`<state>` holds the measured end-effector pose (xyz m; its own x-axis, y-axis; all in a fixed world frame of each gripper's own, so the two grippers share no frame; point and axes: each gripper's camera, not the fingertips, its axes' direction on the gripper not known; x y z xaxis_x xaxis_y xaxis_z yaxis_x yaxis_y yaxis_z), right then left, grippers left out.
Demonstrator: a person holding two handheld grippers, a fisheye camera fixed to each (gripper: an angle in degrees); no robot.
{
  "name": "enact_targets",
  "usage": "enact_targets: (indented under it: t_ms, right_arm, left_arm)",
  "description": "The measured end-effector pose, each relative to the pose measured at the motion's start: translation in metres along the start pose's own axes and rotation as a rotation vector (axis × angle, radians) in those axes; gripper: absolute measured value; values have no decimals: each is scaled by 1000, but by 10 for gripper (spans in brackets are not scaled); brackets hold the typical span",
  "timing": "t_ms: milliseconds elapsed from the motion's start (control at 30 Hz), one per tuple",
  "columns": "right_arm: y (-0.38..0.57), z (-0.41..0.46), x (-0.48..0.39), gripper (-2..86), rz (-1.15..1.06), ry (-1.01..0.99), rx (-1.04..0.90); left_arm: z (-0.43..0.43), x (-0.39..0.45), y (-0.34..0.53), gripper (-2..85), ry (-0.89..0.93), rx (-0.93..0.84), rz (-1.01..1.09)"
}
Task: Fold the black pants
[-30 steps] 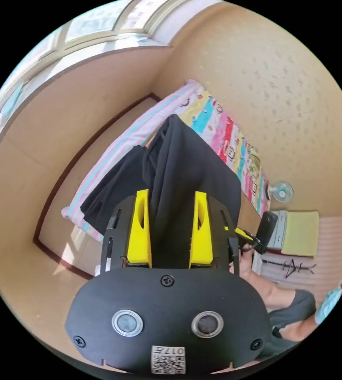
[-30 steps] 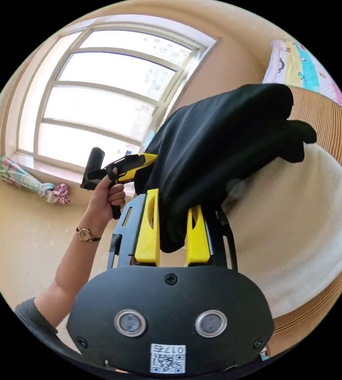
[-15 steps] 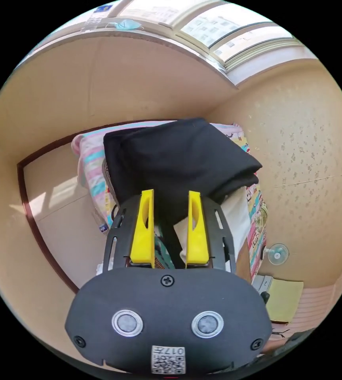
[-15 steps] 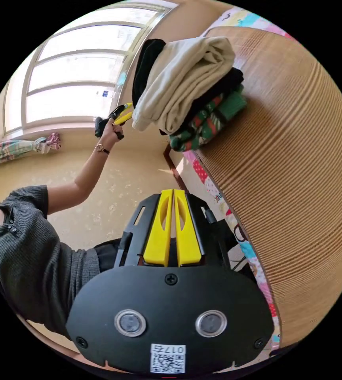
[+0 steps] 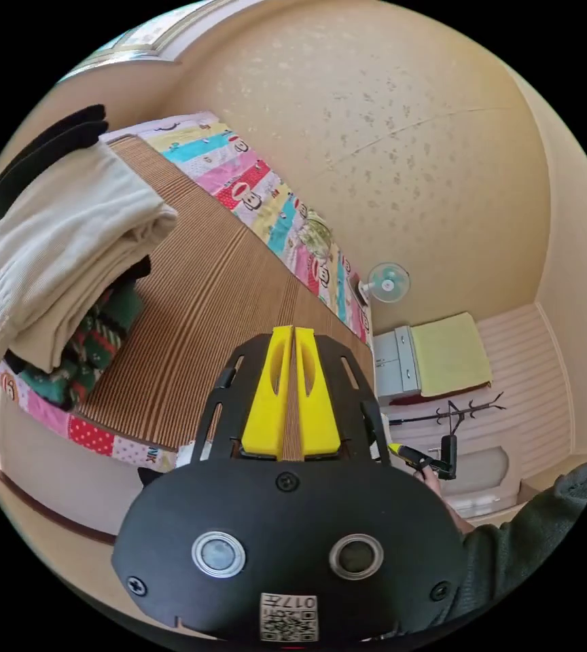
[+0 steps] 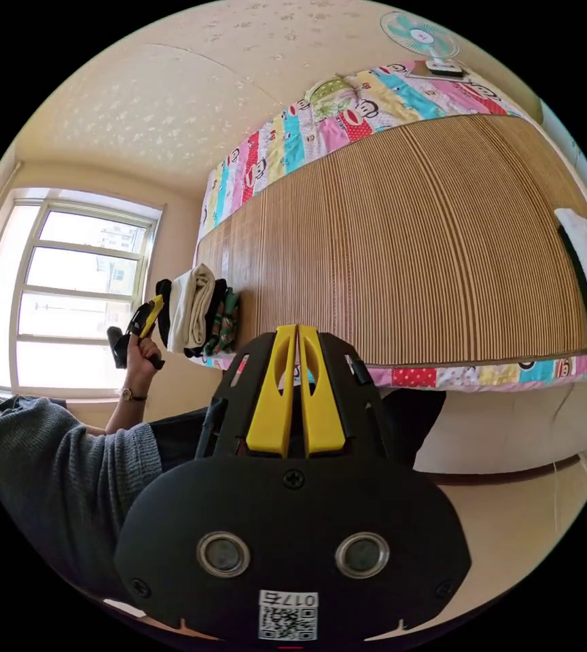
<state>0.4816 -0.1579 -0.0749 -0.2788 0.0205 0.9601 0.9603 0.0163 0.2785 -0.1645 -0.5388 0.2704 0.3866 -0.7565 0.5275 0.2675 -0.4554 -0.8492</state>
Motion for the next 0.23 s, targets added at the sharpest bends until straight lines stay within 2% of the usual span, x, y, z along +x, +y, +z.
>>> enact_targets:
  t_ms: [167, 233]
  right_arm:
    - [52, -76, 66, 4, 183, 36, 162]
    - [79, -111, 107, 4, 286, 13, 235]
  left_arm:
    - [67, 97, 16, -10, 62, -95, 304]
    - [96, 121, 33, -10, 102, -151, 365]
